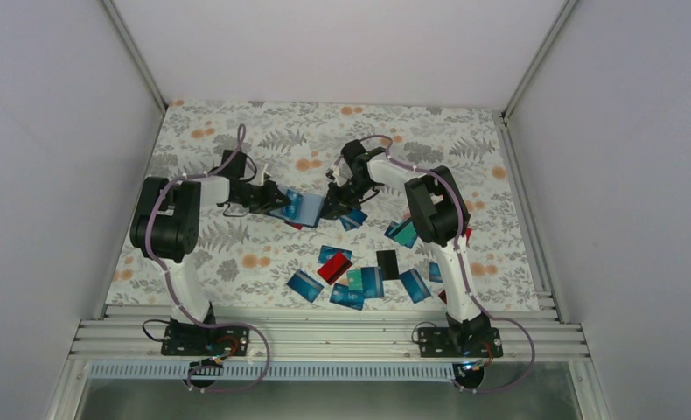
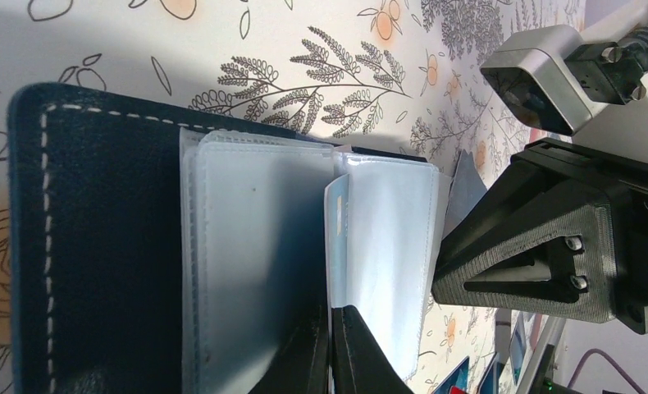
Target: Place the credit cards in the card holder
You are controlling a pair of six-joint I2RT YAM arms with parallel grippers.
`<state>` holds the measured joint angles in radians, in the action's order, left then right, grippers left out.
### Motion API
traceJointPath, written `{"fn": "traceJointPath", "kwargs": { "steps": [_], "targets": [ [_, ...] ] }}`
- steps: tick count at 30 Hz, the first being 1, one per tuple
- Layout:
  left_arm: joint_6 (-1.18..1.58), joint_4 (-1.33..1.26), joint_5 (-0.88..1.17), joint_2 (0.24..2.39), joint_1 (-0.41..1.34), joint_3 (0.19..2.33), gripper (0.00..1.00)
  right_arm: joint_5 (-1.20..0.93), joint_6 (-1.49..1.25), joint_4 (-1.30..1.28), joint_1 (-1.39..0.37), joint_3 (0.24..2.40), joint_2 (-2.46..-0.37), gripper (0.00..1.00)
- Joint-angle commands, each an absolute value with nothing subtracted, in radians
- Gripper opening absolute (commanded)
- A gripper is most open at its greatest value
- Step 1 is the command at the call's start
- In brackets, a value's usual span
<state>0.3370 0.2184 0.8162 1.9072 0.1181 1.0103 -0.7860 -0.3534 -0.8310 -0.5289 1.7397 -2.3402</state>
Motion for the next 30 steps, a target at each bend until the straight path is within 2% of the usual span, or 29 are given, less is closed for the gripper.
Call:
{"fn": "traceJointPath", "kwargs": {
  "steps": [1,30],
  "targets": [
    [0.299,0.274,0.825,1.948,0.138,1.035,0.02,-0.752,-0.344,-0.863,-0.537,1.72,-2.389,0.09],
    [0.272,0.311,0.915,2.04,0.2,1.112,0.02,-0.746,-0.341,-0.868,-0.522,1.73,-2.395,0.08]
  ]
}}
